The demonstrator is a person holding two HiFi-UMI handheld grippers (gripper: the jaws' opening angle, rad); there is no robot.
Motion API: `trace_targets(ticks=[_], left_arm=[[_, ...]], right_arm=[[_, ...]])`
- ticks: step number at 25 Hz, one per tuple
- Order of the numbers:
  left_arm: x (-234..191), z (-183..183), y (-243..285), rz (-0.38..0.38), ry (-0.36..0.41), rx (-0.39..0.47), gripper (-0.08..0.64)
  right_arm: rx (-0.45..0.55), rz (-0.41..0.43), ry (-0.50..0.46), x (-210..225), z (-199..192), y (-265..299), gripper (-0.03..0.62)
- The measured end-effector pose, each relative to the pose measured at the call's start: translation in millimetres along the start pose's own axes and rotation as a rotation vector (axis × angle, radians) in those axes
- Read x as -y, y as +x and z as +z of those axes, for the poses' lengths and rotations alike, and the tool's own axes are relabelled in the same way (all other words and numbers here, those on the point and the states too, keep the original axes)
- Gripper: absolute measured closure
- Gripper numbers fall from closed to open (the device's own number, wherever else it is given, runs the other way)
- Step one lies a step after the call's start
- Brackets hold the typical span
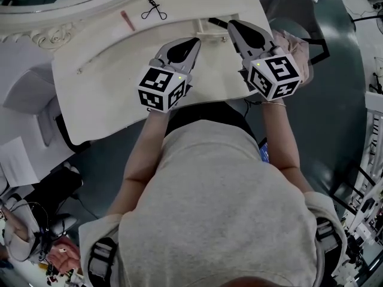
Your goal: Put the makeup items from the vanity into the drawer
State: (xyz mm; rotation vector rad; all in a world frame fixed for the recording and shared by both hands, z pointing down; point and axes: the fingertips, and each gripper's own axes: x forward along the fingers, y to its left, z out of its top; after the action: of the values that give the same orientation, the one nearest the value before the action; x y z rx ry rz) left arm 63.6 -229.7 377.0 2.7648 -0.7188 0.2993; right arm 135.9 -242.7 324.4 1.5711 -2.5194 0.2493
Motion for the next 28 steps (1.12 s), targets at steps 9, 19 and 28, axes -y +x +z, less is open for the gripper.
trace_targets(ticks=[9,19,28], left_arm=[[4,8,-15,-0.03,0.003,0.021,0.551],[-2,-2,-27,-0.01,-0.041,0.006,0.551],[-2,-13,-28,-0.009,-0.063,-0.013,0.551]], right_arm=[[-0.118,0.179,-0.166,-43,-2,-1,0.584],[-0.201,0.248,-0.166,-62,-18,-1,0.584],[-0.242,0.304,-0.213,-67,-23,0,0.584]])
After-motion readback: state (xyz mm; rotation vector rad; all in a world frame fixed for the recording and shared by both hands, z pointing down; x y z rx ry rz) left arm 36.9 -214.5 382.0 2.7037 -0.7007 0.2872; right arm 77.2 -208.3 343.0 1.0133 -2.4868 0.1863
